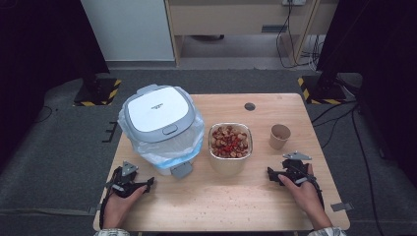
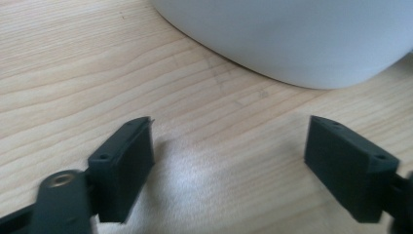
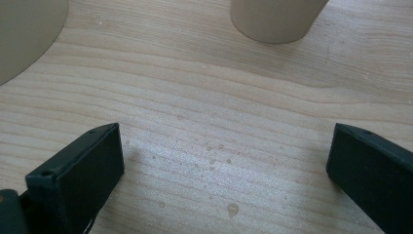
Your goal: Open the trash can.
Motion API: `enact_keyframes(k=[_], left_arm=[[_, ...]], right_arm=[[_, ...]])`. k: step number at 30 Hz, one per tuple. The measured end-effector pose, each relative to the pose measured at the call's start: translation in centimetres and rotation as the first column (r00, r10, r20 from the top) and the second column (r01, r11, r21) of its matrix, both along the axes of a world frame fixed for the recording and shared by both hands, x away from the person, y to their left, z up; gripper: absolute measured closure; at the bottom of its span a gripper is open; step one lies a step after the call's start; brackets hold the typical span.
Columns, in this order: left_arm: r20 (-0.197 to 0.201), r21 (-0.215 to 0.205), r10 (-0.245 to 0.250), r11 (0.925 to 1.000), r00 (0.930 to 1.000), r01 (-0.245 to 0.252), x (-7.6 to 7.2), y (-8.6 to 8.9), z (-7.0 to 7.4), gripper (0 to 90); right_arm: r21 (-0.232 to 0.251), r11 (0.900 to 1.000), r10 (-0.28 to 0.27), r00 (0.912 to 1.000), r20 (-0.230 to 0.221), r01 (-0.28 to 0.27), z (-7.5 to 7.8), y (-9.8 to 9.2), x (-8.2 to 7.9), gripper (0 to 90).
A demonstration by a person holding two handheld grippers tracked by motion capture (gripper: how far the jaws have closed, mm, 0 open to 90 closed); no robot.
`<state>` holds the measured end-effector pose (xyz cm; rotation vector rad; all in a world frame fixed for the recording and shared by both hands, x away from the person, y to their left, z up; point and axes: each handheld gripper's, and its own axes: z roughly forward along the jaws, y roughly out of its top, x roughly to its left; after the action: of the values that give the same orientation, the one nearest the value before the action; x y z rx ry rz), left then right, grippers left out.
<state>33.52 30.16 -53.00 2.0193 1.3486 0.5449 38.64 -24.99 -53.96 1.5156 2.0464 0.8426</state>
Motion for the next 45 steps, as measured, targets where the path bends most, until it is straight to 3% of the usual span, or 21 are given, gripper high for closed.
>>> enact_keyframes(k=[5,6,8,12,17,18,24,29,33,38,39,41,43,44,45], left_arm=[[-0.009,0.026,-0.034,0.9991,0.9994,0.034,-0.7,-0.5,0.5,29.2],[0.009,0.053,-0.044,0.9977,0.999,0.043,-1.4,-0.8,1.0,31.8],[0.032,0.049,-0.045,0.9979,0.9985,0.044,-2.1,-1.0,1.6,35.1],[0.076,0.054,-0.065,0.9967,0.995,0.061,-3.5,-1.5,2.7,50.7],[0.119,0.078,-0.09,0.9937,0.9888,0.081,-4.2,-2.5,3.7,69.3],[0.132,0.043,-0.105,0.994,0.9857,0.1,-4.5,-3.0,4.1,73.8],[0.174,0.045,-0.167,0.9858,0.9705,0.161,-5.2,-5.3,4.8,85.2],[0.2,0.04,-0.215,0.9765,0.9559,0.212,-4.9,-7.5,4.9,89.6],[0.225,0.063,-0.247,0.9691,0.9426,0.239,-4.4,-8.8,4.8,89.8],[0.23,0.088,-0.281,0.9595,0.9319,0.267,-3.3,-10.0,4.3,89.9],[0.23,0.088,-0.281,0.9595,0.9319,0.267,-3.3,-10.0,4.3,89.8],[0.215,0.13,-0.301,0.9517,0.9292,0.278,-2.5,-11.0,3.7,89.8],[0.195,0.096,-0.276,0.9604,0.9412,0.261,-2.0,-11.5,3.1,89.9],[0.197,0.095,-0.269,0.9624,0.9428,0.255,-1.8,-11.6,3.0,89.8],[0.208,0.151,-0.312,0.9466,0.9272,0.285,-1.2,-11.3,3.1,89.9]], right_arm=[[0.0,1.0,0.004,1.0,0.001,-0.004,0.0,0.0,0.0,0.8],[0.001,1.0,0.006,1.0,-0.001,-0.006,0.0,0.0,0.0,0.8],[0.001,1.0,0.01,0.9999,-0.001,-0.01,0.0,0.1,0.0,0.8],[0.0,1.0,0.014,0.9999,0.0,-0.014,0.0,0.1,0.0,0.8],[-0.001,1.0,0.024,0.9997,-0.001,-0.024,0.0,0.1,0.0,0.8],[0.0,1.0,0.027,0.9996,-0.001,-0.027,0.0,0.1,0.0,0.7],[0.0,1.0,0.028,0.9996,0.0,-0.028,0.0,0.1,0.0,0.7],[-0.001,1.0,0.03,0.9996,0.0,-0.03,0.0,0.1,0.0,0.7],[0.001,1.0,0.028,0.9996,0.0,-0.028,0.0,0.1,0.0,0.7],[0.001,1.0,0.031,0.9995,-0.001,-0.031,0.0,0.1,0.0,0.7],[0.0,1.0,0.031,0.9995,0.0,-0.031,0.0,0.1,0.0,0.7],[0.0,1.0,0.031,0.9995,0.0,-0.031,0.0,0.1,0.0,0.7],[0.002,1.0,0.029,0.9996,0.0,-0.029,0.0,0.1,0.0,0.7],[0.001,1.0,0.03,0.9996,0.001,-0.03,0.0,0.1,0.0,0.8],[0.0,1.0,0.031,0.9995,0.0,-0.031,0.0,0.1,0.0,0.7]])
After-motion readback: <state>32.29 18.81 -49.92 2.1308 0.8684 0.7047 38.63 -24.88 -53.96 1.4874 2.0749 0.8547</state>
